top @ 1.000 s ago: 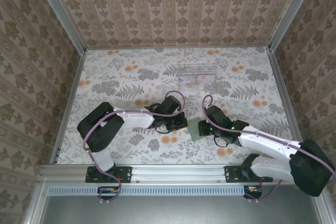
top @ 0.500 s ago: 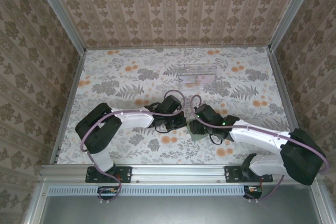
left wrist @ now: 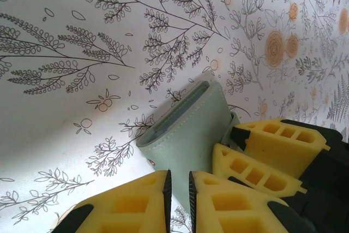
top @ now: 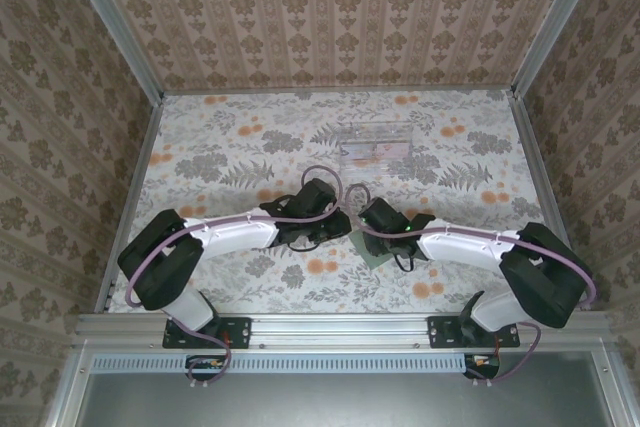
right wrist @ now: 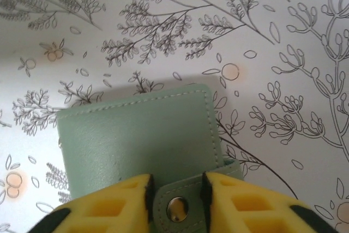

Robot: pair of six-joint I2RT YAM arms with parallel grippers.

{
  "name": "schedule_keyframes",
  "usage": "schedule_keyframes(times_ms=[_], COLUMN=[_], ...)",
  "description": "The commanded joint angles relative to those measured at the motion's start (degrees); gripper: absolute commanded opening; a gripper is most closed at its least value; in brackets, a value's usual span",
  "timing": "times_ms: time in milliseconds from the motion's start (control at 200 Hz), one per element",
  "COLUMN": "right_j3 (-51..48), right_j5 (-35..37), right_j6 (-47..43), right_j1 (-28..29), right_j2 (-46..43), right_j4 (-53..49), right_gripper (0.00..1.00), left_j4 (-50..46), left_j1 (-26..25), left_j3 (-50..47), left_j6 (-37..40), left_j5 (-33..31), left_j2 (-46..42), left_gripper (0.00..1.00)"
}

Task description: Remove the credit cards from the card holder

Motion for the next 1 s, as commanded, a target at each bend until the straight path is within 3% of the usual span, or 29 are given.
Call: schedule_keyframes(times_ms=[0, 85, 285, 570, 900, 995], right_j3=[0.6, 0.3, -0.3, -1.1, 0.1, 0.0], right_j5=[1.0, 0.1, -5.0, -14.5, -14.0, -14.7], right_j6=[0.1, 0.7, 5.0, 15.8, 19.4, 20.2], right_j1=[0.4, 0.5, 2.1, 2.7, 2.9, 3.0], right_j2=[1.5, 0.6, -3.0, -3.2, 5.1, 6.4], right_j4=[-2.8, -2.9, -0.4, 12.0, 16.4, 17.8], right_gripper=[0.16, 0.0, 0.0, 0.0, 0.0, 0.0], left_j4=[-0.5, -0.3, 0.4, 0.0, 1.2, 1.1], left_j1=[-0.2, -0.3, -0.3, 0.3, 1.0, 1.6], left_j3=[-0.4, -0.1, 0.2, -0.7, -3.6, -4.1], left_j6=[1.7, 2.0, 2.3, 1.3, -2.7, -4.3], left_j5=[-0.4, -0.2, 0.5, 0.5, 2.3, 3.9], left_j2=[-0.1, 0.0, 0.5, -0.4, 2.0, 5.2], left_gripper=[0.19, 0.19, 0.19, 0.19, 0.14, 0.08])
